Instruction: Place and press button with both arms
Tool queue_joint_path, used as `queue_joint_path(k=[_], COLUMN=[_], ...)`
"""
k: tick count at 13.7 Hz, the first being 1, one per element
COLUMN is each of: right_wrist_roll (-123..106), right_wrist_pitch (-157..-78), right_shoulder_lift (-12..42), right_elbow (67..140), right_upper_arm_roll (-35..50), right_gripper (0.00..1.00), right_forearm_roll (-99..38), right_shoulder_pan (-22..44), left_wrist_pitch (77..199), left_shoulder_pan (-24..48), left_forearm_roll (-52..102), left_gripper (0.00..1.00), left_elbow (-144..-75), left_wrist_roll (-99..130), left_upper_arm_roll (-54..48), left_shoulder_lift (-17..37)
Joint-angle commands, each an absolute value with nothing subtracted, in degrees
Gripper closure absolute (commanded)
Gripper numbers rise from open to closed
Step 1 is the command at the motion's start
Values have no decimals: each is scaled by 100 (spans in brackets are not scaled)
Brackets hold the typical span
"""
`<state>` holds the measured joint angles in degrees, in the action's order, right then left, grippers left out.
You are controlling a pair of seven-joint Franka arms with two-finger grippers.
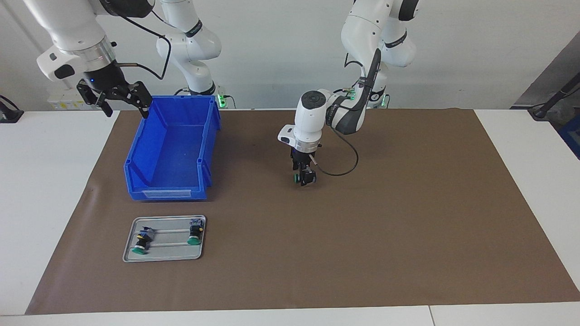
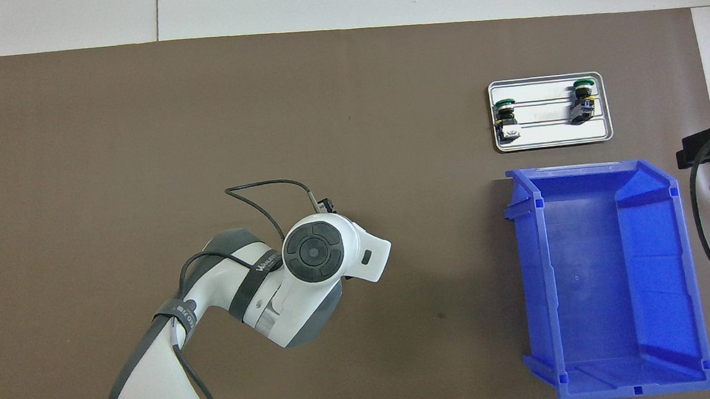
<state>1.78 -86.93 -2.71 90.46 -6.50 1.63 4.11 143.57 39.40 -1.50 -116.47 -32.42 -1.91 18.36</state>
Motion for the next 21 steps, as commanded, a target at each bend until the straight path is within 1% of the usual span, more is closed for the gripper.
queue_joint_path(k=[1, 2, 3, 4, 5, 6, 7, 9, 11, 15, 17, 19, 21], right_wrist_roll=[123, 123, 123, 123, 123, 123, 123, 123, 123, 123, 123, 123, 123], right_wrist_pitch=[-8675, -8675, -8675, -8675, -8675, -8675, -8675, -8675, -8675, -8675, -8675, -8675, -8675], right_shoulder_lift=[-413, -413, -413, -413, -413, -413, -413, -422, -422, -413, -422, -413, -413], right_elbow=[9185, 9185, 9185, 9185, 9185, 9185, 9185, 9185, 9185, 9185, 9185, 9185, 9185], right_upper_arm_roll=[-650, -650, -650, -650, -650, -650, -650, -650, -650, -650, -650, -650, -650], right_gripper=[0, 0, 0, 0, 0, 0, 0, 0, 0, 0, 0, 0, 0], right_forearm_roll=[105, 105, 105, 105, 105, 105, 105, 105, 105, 105, 105, 105, 105], right_shoulder_pan=[396, 396, 396, 404, 396, 396, 396, 396, 396, 396, 396, 396, 396], left_wrist_pitch=[14326, 14335, 14335, 14335, 14326, 14335, 14335, 14326, 14317, 14195, 14229, 14361, 14711], left_shoulder_pan=[3973, 3973, 3973, 3981, 3981, 3981, 3981, 3964, 3868, 3605, 3437, 3183, 3121], left_forearm_roll=[-316, -316, -325, -343, -378, -404, -404, -404, -404, -404, -369, -81, 508], left_gripper=[37, 48, 64, 78, 85, 98, 100, 100, 100, 100, 100, 100, 100], left_elbow=[-11540, -11540, -11531, -11523, -11514, -11488, -11461, -11365, -11390, -11452, -11609, -11689, -11838], left_wrist_roll=[-3146, -3146, -3146, -3146, -3146, -3146, -3138, -3146, -3146, -3085, -2963, -2856, -2909], left_upper_arm_roll=[-149, -149, -149, -149, -149, -149, -149, -149, -149, -158, -167, -202, -193], left_shoulder_lift=[1898, 1898, 1898, 1898, 1898, 1898, 1898, 1890, 1759, 1372, 1109, 1020, 967])
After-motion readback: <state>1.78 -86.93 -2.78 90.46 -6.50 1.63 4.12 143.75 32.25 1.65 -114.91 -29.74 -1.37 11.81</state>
